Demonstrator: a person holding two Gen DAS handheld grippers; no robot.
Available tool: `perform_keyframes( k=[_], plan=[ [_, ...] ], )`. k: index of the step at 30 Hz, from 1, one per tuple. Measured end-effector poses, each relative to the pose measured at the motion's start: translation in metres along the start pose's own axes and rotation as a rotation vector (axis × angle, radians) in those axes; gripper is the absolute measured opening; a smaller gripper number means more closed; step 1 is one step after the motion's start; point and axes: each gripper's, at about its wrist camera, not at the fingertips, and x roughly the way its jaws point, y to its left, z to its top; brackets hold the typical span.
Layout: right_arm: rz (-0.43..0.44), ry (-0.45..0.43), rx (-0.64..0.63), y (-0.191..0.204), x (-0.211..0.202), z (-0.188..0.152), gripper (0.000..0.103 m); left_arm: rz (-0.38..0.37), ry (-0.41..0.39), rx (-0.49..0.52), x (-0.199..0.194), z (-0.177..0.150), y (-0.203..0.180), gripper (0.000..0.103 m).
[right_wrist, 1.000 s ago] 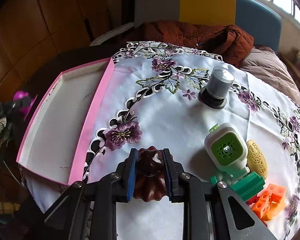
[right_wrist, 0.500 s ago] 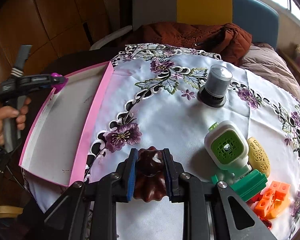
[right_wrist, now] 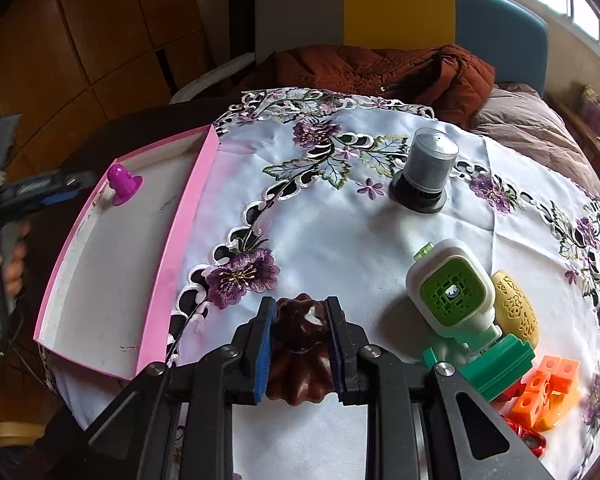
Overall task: Organize rigid objects
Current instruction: 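Carry the magenta toy into the tray with the left gripper while the right gripper grasps the brown fluted piece, then carry the brown fluted piece into the tray beside the magenta toy and release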
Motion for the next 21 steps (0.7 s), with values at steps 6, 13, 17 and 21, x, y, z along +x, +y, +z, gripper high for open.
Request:
perform_keyframes(
  k=[6,13,17,21],
  plan=[
    [-0.007,0.001,0.024,-0.001,0.001,0.0,0.025,-0.003,-0.002,0.023,-0.04,-0.045,-0.013,0.062],
    [-0.022,-0.003,0.036,0.0,0.001,0.0,0.025,-0.004,-0.041,0.104,-0.07,-0.077,-0.038,0.061],
    [-0.034,-0.003,0.039,0.002,0.002,0.0,0.025,-0.022,-0.052,0.11,-0.078,-0.085,-0.045,0.062],
    [-0.048,-0.004,0.033,0.003,0.001,-0.001,0.025,-0.048,-0.06,0.107,-0.083,-0.091,-0.047,0.062]
  ],
)
